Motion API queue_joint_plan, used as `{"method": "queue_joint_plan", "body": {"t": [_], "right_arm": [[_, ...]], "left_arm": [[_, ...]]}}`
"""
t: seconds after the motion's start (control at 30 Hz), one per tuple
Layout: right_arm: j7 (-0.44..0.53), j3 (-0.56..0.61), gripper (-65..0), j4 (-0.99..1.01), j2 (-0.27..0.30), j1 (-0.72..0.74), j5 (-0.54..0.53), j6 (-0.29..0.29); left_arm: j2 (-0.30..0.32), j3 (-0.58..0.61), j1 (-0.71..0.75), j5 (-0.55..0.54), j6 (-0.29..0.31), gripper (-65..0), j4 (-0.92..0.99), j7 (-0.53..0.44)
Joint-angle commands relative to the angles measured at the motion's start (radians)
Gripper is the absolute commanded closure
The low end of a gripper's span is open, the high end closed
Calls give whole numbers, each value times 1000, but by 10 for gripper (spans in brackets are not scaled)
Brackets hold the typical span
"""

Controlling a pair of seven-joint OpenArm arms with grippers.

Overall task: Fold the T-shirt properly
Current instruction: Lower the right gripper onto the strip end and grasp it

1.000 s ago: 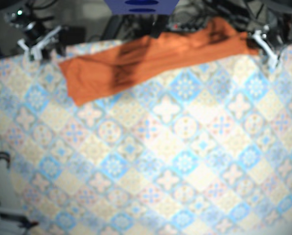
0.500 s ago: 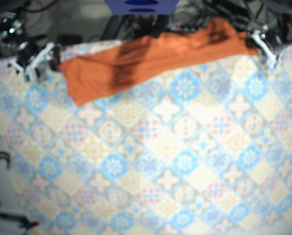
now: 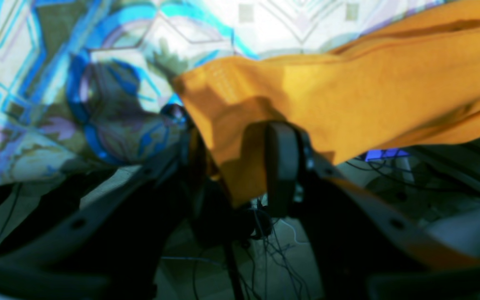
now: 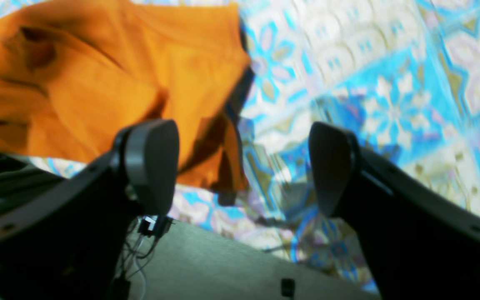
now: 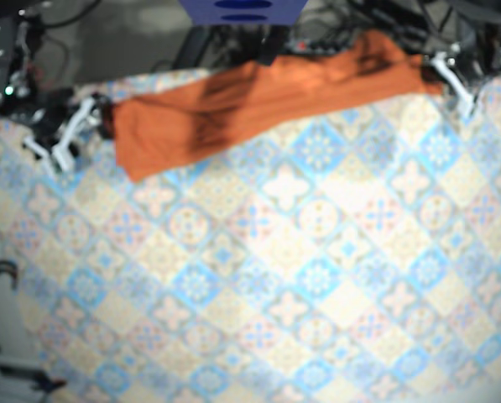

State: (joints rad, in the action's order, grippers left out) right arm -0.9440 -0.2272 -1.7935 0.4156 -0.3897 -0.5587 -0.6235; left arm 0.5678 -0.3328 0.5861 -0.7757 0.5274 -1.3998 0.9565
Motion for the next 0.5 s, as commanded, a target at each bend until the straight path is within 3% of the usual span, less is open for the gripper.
{"method": "queue_joint_plan", "body": {"t": [0.0,0.2,0.47], "right_arm": [[0,13,-469,-1,15,24,-27,-3],[-20,133,-468,117,13,100,-30,-3],[-20,190,-468,283,12,174,-30,-3]], "left_arm": [[10,1,7,-12,4,-234,-8,5],[10,1,7,-12,4,-234,-8,5],[10,1,7,-12,4,-234,-8,5]]}}
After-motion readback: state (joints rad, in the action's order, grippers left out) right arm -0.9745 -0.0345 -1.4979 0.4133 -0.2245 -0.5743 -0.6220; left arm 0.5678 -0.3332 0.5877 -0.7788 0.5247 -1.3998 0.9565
